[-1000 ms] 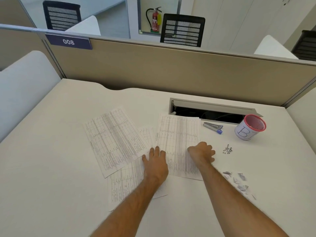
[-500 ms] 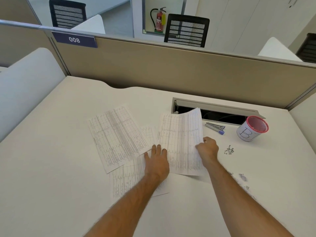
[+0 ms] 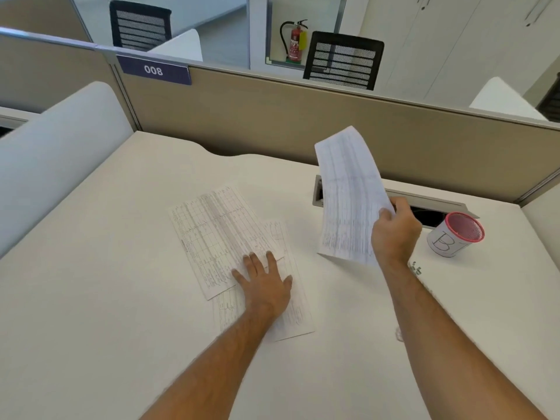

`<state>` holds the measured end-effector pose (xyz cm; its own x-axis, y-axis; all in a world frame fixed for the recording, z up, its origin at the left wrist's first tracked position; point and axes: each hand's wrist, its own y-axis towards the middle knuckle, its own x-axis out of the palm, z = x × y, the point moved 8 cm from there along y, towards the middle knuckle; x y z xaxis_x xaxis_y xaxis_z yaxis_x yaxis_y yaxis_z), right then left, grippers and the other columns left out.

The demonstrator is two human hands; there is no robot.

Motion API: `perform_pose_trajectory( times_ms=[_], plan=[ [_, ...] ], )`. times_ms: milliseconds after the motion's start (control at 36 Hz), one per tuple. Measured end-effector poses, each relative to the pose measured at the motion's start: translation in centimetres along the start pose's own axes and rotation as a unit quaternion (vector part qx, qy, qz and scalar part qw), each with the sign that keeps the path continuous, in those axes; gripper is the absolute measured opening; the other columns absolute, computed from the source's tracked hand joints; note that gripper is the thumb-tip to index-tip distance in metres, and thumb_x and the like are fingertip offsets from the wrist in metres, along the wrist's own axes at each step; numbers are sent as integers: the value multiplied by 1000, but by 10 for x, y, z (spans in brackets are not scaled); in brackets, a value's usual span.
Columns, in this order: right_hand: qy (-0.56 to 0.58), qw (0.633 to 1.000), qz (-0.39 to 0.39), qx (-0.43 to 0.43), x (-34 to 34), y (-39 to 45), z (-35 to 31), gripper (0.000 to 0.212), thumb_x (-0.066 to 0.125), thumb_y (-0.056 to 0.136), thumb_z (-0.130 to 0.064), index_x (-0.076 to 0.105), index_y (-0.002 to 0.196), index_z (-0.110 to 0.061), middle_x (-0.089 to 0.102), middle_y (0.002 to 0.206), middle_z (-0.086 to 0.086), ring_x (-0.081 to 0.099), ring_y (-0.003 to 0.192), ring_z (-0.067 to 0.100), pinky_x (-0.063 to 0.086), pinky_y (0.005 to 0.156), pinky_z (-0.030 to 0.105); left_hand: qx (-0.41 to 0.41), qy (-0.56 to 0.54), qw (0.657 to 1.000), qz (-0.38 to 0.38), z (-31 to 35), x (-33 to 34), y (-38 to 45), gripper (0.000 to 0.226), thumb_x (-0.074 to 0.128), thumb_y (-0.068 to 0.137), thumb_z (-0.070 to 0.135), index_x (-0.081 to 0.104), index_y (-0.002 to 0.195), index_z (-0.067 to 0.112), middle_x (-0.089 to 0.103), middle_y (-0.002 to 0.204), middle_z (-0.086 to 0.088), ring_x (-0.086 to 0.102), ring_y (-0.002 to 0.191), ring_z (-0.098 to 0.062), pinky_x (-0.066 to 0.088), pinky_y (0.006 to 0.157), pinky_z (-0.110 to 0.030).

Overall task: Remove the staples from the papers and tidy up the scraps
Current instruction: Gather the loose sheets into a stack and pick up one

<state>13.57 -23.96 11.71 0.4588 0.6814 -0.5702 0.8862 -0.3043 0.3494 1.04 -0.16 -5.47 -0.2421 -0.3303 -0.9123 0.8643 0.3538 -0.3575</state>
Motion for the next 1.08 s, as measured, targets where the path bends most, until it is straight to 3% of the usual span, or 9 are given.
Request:
perform_pose_trajectory(
  times_ms=[139,278,361,472,583,667,750,889,1083],
  plan=[
    [42,999,-20,-2,4,-2,-13,14,50,95,-7,62,101,-9,67,91,1,64,84,24,53,62,31,34,-10,999,-16,-2,12,-11,79,15,104,62,-13,162,16,-20,170,-14,-17,157,-34,-8,120,-70],
    [61,996,-61,-1,16,-15,-24,11,53,97,-7,62,103,-4,64,96,1,59,84,15,38,50,4,73,-9,997,-19,8,22,-24,81,2,99,64,-11,163,16,-17,171,-6,-18,158,-29,-12,120,-68],
    [89,992,-85,22,27,-22,-22,8,56,97,-8,61,102,-5,63,98,1,60,85,15,39,55,10,95,-1,995,-14,10,22,-30,96,-16,81,64,-5,164,16,-9,173,-3,-13,159,-28,-10,121,-68],
    [107,986,-123,43,46,-32,-16,4,58,96,-10,60,98,-8,66,98,2,64,86,17,44,58,18,90,-32,994,50,-6,11,-37,59,27,106,41,27,159,15,22,169,-8,15,157,-32,7,122,-65],
    [112,978,-158,80,66,-42,-11,2,59,95,-11,60,96,-11,66,95,2,66,85,18,45,59,21,12,-100,984,148,-52,-3,-37,47,46,84,7,59,129,12,56,136,-12,50,127,-33,39,105,-53],
    [99,969,-209,90,85,-56,-14,6,58,94,-7,62,96,-10,65,91,1,64,81,18,45,58,22,-84,-149,970,175,-94,-17,-35,49,48,82,1,56,129,14,55,128,-8,48,119,-28,38,99,-42],
    [80,960,-252,94,105,-70,-18,7,57,91,-4,63,92,-7,65,87,3,62,78,20,43,55,24,-131,-214,942,224,-126,-31,-31,56,49,83,-5,53,136,12,54,137,-10,47,126,-31,36,105,-47],
    [63,945,-309,91,136,-86,-29,8,57,91,-4,63,94,-8,65,88,1,62,77,18,41,53,22,-87,-239,939,230,-145,-43,-12,47,42,103,11,42,151,12,44,156,-9,37,145,-29,28,117,-51],
    [26,936,-341,87,173,-96,-34,15,56,91,-1,65,102,-6,65,95,2,61,81,19,42,53,18,-17,-168,981,94,-136,-35,8,60,27,108,51,13,163,35,6,173,-3,0,159,-32,-3,126,-56]
  ],
)
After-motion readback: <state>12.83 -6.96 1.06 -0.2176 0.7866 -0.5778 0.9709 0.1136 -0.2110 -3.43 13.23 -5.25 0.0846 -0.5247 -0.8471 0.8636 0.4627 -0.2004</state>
